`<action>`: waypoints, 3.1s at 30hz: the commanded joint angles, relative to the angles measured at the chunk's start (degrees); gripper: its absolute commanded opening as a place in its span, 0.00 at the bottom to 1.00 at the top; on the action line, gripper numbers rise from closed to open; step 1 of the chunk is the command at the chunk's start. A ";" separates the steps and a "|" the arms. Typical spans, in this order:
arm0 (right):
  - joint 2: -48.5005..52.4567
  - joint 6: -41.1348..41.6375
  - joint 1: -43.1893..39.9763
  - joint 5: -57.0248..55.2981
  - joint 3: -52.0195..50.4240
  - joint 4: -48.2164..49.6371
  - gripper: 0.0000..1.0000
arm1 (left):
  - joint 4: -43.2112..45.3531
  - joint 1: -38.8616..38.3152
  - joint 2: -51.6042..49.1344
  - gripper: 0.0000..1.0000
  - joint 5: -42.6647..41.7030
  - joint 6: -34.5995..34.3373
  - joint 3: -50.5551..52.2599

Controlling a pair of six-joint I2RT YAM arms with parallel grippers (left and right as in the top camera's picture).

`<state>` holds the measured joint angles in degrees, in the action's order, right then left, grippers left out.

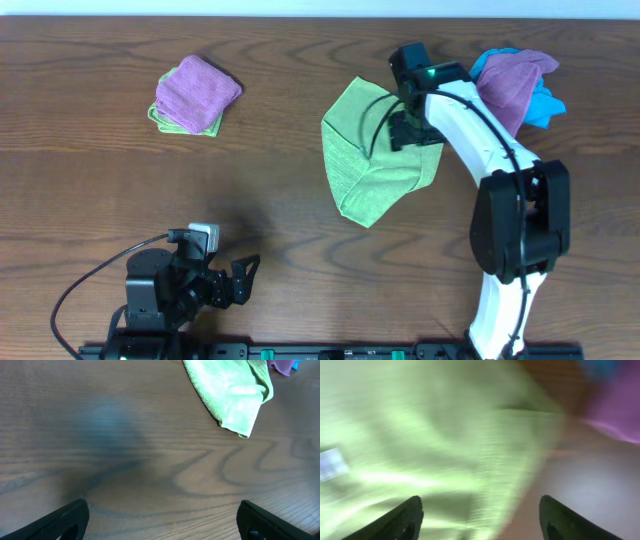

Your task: Fold the cloth

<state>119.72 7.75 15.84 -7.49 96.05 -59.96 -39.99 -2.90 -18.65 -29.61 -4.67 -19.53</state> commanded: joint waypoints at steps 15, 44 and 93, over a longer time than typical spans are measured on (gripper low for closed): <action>3.82 -5.90 0.70 30.36 0.59 7.37 0.64 | 0.22 -0.24 -0.35 0.95 -0.46 -0.07 -1.64; 7.76 -7.02 5.90 36.98 0.70 9.55 0.01 | 0.20 -0.24 -0.35 0.95 -0.24 -0.07 -1.64; -4.33 1.25 9.84 10.27 1.36 3.54 0.75 | 2.71 -1.25 -24.83 0.95 1.46 -4.15 -15.39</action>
<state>116.97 6.87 26.24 7.79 96.60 -54.98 -37.01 -3.20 -37.80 -28.64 -8.95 -31.73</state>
